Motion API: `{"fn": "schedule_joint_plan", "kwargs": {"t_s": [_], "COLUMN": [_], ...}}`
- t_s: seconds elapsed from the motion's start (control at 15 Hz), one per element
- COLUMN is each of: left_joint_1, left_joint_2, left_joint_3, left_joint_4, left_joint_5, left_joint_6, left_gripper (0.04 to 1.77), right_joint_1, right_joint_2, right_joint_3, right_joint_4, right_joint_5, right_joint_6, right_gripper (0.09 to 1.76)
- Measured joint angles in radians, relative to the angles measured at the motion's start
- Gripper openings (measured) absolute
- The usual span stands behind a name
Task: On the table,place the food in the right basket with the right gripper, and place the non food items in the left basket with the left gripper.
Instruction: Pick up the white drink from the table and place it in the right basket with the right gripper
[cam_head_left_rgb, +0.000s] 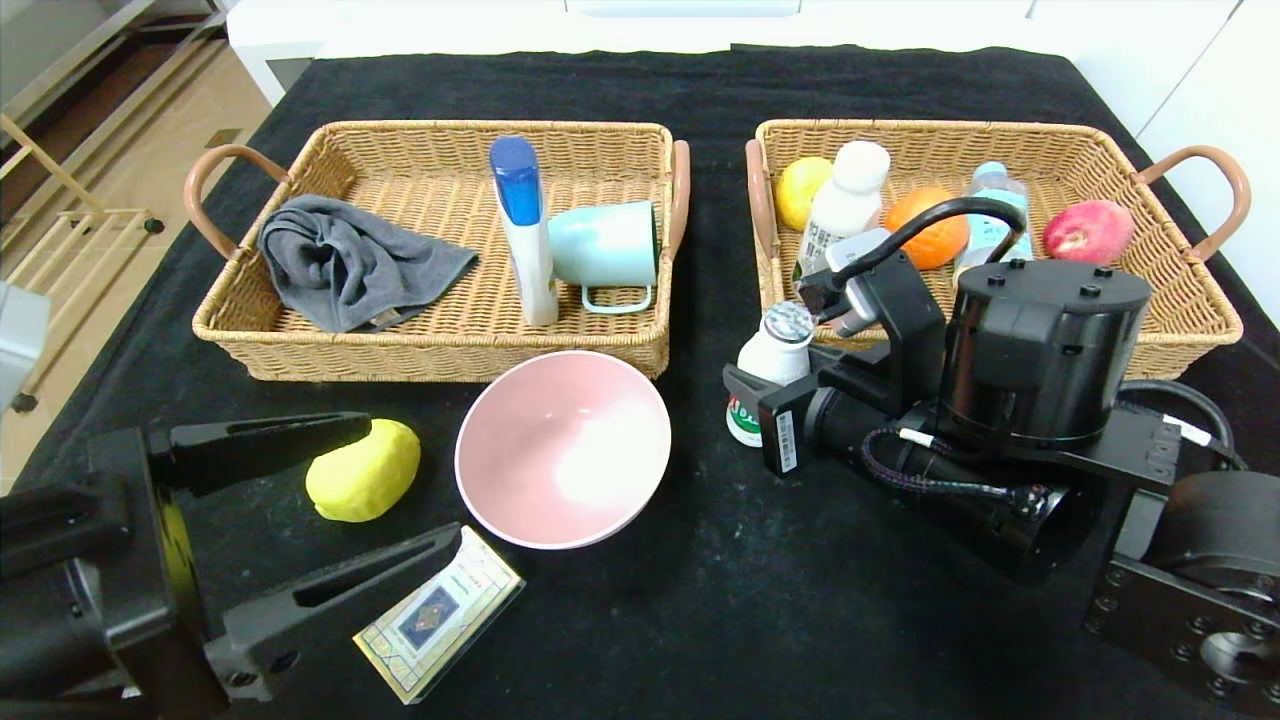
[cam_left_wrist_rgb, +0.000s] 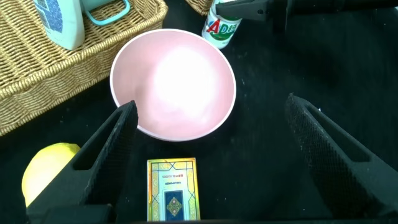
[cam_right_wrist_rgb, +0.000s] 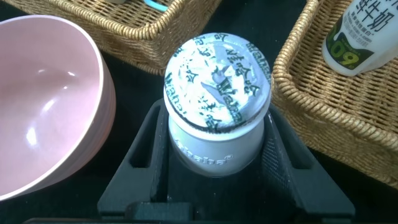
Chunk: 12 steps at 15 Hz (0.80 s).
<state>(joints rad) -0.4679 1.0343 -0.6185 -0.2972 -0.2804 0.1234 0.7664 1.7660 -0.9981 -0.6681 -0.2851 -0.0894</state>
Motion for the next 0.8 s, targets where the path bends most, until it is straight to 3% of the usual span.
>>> {"fn": "schedule_joint_plan", "kwargs": {"t_s": [0.8], "left_joint_1": [0.0], "left_joint_2": [0.001], "left_joint_3": [0.002], "left_joint_4": [0.0], "left_joint_5": [0.0], "left_joint_6": [0.0], "left_gripper": [1.72], "right_joint_1": [0.002], "right_joint_2": [-0.008], "right_joint_3": [0.006], "right_joint_4": [0.005], "right_joint_5": [0.0], "right_joint_6": [0.002], "right_gripper": [0.89]}}
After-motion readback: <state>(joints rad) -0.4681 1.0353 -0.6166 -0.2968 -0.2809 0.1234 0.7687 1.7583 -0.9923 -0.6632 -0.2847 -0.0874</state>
